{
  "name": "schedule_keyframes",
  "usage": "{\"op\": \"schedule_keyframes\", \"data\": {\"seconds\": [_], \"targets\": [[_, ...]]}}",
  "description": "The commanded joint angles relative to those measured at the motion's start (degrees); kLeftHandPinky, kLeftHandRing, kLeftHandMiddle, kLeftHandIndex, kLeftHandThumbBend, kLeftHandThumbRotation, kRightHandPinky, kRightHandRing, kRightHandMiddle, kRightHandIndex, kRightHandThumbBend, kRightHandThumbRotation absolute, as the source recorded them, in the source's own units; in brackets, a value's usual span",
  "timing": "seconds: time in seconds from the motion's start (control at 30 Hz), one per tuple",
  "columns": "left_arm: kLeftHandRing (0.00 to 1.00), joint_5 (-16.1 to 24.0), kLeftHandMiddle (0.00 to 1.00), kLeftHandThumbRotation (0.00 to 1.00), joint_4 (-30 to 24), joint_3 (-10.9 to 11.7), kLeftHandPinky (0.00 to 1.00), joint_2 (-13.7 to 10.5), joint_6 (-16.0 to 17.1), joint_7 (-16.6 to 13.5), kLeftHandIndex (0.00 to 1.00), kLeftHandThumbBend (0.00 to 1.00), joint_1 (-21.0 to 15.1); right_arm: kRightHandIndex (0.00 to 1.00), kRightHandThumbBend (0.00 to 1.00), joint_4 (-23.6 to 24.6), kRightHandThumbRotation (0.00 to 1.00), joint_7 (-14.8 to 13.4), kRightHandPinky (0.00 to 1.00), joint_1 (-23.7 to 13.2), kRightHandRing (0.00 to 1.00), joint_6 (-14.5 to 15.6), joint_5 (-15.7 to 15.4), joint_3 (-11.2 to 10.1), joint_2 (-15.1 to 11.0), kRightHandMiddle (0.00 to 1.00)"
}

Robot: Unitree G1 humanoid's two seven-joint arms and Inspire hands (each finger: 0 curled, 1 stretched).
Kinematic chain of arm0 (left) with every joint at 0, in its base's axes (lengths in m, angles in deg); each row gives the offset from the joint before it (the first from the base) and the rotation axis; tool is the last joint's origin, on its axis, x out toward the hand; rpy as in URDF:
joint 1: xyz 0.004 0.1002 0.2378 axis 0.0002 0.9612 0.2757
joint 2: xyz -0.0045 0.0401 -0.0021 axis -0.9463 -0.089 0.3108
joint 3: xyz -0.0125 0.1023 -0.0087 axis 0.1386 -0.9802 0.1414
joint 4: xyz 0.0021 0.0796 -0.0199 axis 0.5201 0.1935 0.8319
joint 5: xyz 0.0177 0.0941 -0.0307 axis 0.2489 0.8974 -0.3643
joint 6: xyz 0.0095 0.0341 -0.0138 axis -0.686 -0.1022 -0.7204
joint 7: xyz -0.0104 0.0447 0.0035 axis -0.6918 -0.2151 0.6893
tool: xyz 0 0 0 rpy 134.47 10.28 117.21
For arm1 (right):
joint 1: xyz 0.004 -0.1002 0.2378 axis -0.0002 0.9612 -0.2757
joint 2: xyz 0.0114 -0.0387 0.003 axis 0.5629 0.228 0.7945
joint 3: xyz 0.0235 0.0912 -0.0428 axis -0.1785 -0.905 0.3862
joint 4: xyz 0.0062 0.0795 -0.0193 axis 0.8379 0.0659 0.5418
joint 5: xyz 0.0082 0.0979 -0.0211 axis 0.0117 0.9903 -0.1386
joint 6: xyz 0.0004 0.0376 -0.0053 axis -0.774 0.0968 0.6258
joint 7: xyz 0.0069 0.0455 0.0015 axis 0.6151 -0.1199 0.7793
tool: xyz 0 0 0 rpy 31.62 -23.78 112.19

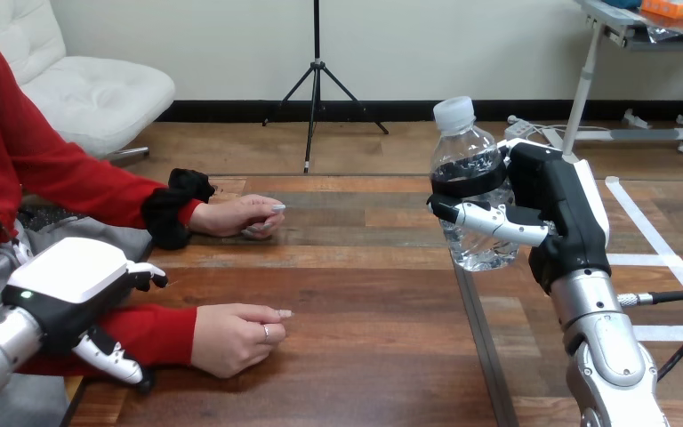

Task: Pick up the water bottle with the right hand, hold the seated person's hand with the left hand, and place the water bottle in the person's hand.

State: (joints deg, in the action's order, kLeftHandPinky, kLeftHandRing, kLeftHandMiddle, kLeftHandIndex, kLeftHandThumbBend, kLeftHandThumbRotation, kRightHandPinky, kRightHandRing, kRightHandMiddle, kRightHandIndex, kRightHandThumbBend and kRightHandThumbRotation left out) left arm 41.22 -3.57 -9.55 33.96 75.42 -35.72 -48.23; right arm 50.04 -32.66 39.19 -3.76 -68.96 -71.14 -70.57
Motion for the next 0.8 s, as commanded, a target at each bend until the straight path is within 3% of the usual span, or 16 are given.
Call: {"op": "schedule_keyframes", "data": {"seconds": [0.0,0.37,0.5,0.77], "targets": [[0.72,-0.71,0.78,0.42,2.91,-1.75,0.7,3.1,-0.17,-2.2,0.81,1.0,-2.85,0.19,0.65,4.81,0.0,-0.23,0.06,-2.28,0.09,0.14,1.04,-1.19,0.03,0.17],[0.68,-5.59,0.73,0.35,5.97,-0.01,0.67,6.87,1.15,-5.76,0.76,1.0,-2.57,0.18,0.64,4.71,0.0,0.91,0.05,-2.51,0.09,-0.55,1.62,-1.26,-0.19,0.16],[0.65,-7.73,0.7,0.32,6.73,0.82,0.64,8.65,2.22,-8.99,0.73,0.98,-2.07,0.18,0.64,4.88,0.0,0.74,0.05,-2.52,0.09,-0.22,1.51,-1.28,-0.1,0.16],[0.62,-9.1,0.67,0.28,7.72,0.04,0.59,10.52,2.66,-10.54,0.69,0.9,-2.35,0.19,0.65,4.98,0.0,0.54,0.05,-2.6,0.09,-0.17,1.49,-1.19,0.14,0.16]]}}
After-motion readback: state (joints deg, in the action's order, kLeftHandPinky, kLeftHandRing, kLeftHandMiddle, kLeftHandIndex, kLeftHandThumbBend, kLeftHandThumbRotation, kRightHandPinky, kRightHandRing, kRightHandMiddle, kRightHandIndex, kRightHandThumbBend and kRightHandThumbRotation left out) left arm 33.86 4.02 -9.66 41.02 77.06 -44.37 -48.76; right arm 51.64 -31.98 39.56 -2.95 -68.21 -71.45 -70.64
